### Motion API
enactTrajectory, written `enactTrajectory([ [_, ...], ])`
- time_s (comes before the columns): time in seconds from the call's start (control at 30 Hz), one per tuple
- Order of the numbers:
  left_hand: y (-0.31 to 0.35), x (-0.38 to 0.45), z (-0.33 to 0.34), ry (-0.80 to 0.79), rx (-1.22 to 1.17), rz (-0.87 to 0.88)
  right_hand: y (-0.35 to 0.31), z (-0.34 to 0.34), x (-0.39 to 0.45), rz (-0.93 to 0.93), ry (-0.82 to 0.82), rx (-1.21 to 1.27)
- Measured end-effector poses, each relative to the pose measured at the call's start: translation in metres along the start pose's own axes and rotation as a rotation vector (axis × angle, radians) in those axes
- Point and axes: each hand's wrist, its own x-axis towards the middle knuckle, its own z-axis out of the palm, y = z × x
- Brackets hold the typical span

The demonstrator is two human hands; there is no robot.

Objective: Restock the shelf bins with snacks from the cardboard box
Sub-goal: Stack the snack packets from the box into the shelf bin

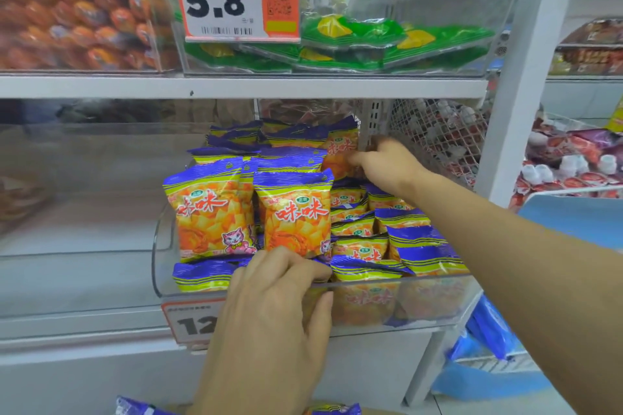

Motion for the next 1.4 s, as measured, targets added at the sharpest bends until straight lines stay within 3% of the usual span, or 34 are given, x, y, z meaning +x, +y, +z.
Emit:
enactTrajectory([
  [0.13, -0.008, -0.002, 0.001, 0.012, -0.011, 0.021, 0.003, -0.011, -0.038, -0.042, 0.113, -0.083],
  [0.4, 0.001, -0.003, -0.009, -0.022, -0.001, -0.056, -0.015, -0.030, -0.135, -0.309, 0.246, -0.071],
  [0.57, 0.022, -0.012, -0.035, -0.002, -0.160, -0.052, -0.035, -0.012, -0.197, -0.485, 0.307, 0.005],
  [0.73, 0.006, -0.056, -0.061, 0.003, -0.310, -0.195, -0.025, 0.053, -0.247, -0.586, 0.100, 0.084],
  [0.9, -0.062, -0.161, -0.053, -0.295, -0.185, -0.476, 0.041, 0.146, -0.281, -0.133, -0.326, -0.043],
  [1.07, -0.110, -0.259, -0.054, -0.699, 0.043, -0.617, 0.092, 0.213, -0.318, 0.056, -0.670, -0.252],
  [1.2, -0.118, -0.295, -0.059, -1.000, 0.214, -0.685, 0.116, 0.230, -0.349, -0.020, -0.709, -0.421],
  [1.3, -0.114, -0.314, -0.066, -0.986, 0.154, -0.698, 0.123, 0.235, -0.371, -0.024, -0.706, -0.382],
  [1.4, -0.121, -0.320, -0.074, -0.847, 0.185, -0.766, 0.124, 0.242, -0.374, -0.023, -0.700, -0.356],
])
